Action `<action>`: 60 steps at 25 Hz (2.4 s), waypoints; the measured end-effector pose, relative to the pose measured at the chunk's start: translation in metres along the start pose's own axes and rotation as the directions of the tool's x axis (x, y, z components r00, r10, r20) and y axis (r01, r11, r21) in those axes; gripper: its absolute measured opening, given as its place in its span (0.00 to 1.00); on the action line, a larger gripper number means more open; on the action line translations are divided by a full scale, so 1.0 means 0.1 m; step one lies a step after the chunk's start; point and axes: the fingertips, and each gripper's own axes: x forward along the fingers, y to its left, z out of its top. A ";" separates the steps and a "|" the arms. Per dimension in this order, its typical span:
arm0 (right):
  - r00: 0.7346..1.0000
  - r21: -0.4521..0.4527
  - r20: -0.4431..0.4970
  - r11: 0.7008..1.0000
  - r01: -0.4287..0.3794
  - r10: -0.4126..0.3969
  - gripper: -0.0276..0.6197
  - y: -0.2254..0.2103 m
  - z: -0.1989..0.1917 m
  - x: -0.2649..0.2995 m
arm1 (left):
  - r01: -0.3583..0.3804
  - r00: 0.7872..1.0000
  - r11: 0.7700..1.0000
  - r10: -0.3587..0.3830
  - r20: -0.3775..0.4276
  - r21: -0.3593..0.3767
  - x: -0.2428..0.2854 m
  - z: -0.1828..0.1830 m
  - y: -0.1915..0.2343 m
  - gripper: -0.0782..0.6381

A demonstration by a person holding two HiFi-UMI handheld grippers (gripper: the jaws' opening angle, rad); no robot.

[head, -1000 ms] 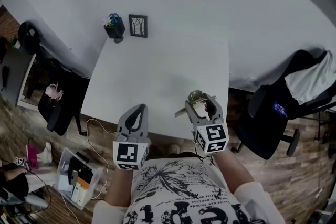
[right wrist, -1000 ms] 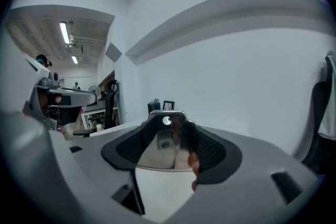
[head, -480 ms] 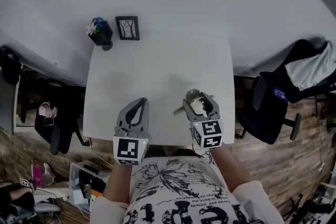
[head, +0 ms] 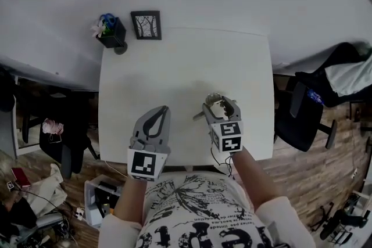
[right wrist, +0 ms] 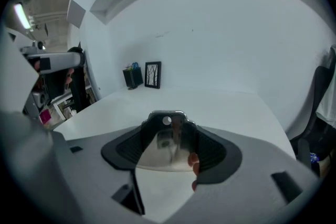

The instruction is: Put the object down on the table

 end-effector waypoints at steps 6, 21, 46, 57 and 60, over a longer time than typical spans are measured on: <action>0.991 -0.005 -0.128 1.000 0.027 -0.028 0.48 -0.04 -0.25 0.44 | 0.029 0.999 1.000 -0.029 -0.032 -0.003 0.13 -0.18 0.19 0.13; 0.930 0.027 -0.366 0.999 0.046 -0.032 0.49 -0.11 -0.45 0.78 | 0.028 0.998 1.000 -0.028 -0.062 -0.001 0.35 -0.36 0.32 0.13; 0.957 0.032 0.287 0.999 -0.042 0.031 0.03 -0.14 1.14 -0.90 | -0.100 0.992 0.994 0.094 0.089 0.055 -0.09 0.36 -0.18 0.13; 0.827 -0.129 0.558 0.992 -0.002 0.074 0.03 0.01 1.56 -1.80 | -0.115 0.976 0.990 0.099 0.194 0.078 -0.35 0.94 -0.39 0.13; 0.807 -0.131 0.584 0.991 -0.010 0.085 0.03 0.01 1.61 -1.91 | -0.117 0.973 0.988 0.095 0.209 0.096 -0.38 1.01 -0.45 0.13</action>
